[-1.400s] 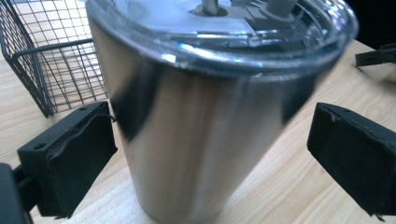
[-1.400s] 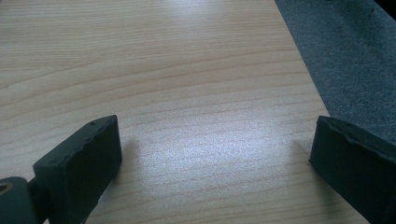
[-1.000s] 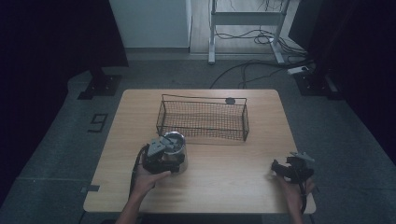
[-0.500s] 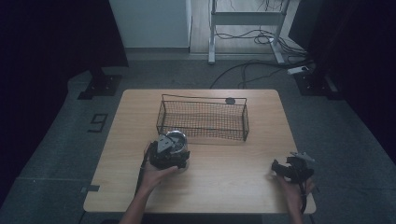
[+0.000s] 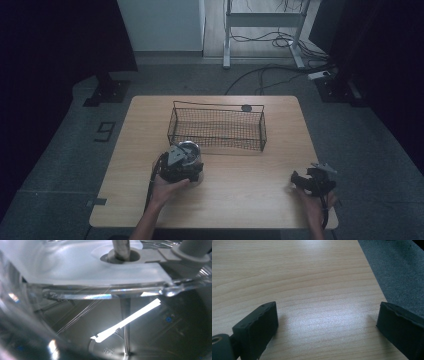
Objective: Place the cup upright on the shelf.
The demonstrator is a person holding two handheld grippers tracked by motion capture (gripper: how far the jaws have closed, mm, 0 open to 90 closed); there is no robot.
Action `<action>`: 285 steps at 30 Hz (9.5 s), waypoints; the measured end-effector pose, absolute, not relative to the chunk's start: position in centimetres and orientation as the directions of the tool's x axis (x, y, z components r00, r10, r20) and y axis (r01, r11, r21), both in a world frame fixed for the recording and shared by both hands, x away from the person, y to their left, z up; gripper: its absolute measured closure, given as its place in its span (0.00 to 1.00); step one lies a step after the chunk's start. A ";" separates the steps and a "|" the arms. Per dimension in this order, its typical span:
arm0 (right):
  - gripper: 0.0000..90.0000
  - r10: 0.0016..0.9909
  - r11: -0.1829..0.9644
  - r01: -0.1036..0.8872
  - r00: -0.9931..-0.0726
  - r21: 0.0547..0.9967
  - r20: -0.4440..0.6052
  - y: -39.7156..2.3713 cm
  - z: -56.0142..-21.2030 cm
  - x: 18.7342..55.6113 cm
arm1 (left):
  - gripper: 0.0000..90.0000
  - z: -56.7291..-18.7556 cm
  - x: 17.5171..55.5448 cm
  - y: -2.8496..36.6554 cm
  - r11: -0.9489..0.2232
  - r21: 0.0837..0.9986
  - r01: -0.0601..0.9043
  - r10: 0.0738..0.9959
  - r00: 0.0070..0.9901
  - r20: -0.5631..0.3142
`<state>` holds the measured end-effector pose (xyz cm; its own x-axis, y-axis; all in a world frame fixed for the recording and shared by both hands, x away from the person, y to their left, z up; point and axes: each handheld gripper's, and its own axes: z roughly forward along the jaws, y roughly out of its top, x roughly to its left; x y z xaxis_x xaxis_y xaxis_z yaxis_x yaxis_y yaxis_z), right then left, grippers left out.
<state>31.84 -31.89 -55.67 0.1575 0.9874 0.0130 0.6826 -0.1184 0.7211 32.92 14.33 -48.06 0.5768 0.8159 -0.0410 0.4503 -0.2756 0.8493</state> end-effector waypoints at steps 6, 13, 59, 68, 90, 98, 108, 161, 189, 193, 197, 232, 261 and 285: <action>0.04 0.988 -0.117 0.682 0.156 0.721 0.013 -31.9 -55.7 31.8 | 0.05 -47.0 32.5 14.6 -0.263 0.859 0.439 0.820 0.571 -0.041; 0.05 0.988 -0.118 0.682 0.157 0.722 0.013 -31.9 -55.7 31.8 | 0.05 -45.6 32.7 15.2 -0.230 0.862 0.451 0.831 0.553 -0.068; 0.05 0.987 -0.118 0.681 0.157 0.723 0.014 -31.9 -55.6 31.8 | 0.05 -40.2 37.7 14.9 -0.161 0.867 0.471 0.855 0.506 -0.116; 0.05 0.987 -0.119 0.680 0.158 0.723 0.014 -31.9 -55.7 31.8 | 0.05 -39.6 38.7 15.0 -0.148 0.870 0.471 0.853 0.506 -0.128; 0.06 0.987 -0.117 0.677 0.158 0.726 0.011 -31.9 -55.7 31.8 | 0.05 -37.8 41.2 13.9 -0.153 0.887 0.435 0.847 0.521 -0.109; 0.06 0.987 -0.116 0.676 0.158 0.727 0.011 -31.9 -55.7 31.8 | 0.05 -37.7 42.6 14.0 -0.143 0.885 0.444 0.849 0.514 -0.121; 0.07 0.987 -0.118 0.676 0.159 0.727 0.013 -31.9 -55.7 31.8 | 0.05 -37.3 44.2 13.0 -0.167 0.884 0.437 0.856 0.509 -0.090; 0.09 0.987 -0.116 0.673 0.162 0.731 0.008 -31.9 -55.6 31.7 | 0.05 -42.3 51.3 10.8 -0.174 0.847 0.502 0.905 0.422 -0.064; 0.10 0.987 -0.116 0.672 0.161 0.732 0.009 -31.9 -55.6 31.7 | 0.05 -46.5 51.8 9.9 -0.210 0.803 0.558 0.915 0.402 -0.040; 0.10 0.987 -0.116 0.672 0.160 0.732 0.009 -31.9 -55.6 31.7 | 0.05 -46.9 51.9 10.0 -0.211 0.799 0.564 0.915 0.402 -0.042; 0.10 0.987 -0.115 0.672 0.160 0.732 0.009 -31.9 -55.6 31.7 | 0.05 -47.1 51.7 10.0 -0.215 0.802 0.557 0.912 0.408 -0.038; 0.11 0.987 -0.115 0.671 0.160 0.733 0.008 -31.9 -55.6 31.6 | 0.00 -45.2 47.7 12.2 -0.198 0.856 0.477 0.888 0.457 -0.049; 0.11 0.987 -0.117 0.671 0.162 0.732 0.009 -31.8 -55.6 31.6 | 0.04 -45.4 40.7 17.2 -0.185 0.850 0.494 0.858 0.502 -0.105; 0.11 0.987 -0.118 0.671 0.161 0.732 0.011 -31.8 -55.6 31.6 | 0.08 -48.2 32.8 20.9 -0.209 0.832 0.514 0.846 0.521 -0.110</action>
<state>31.64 -31.82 -55.59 0.1611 0.9869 0.0107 0.6714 -0.1176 0.7317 32.77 20.93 -48.16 0.5211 0.8464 -0.1096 0.5140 -0.2087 0.8320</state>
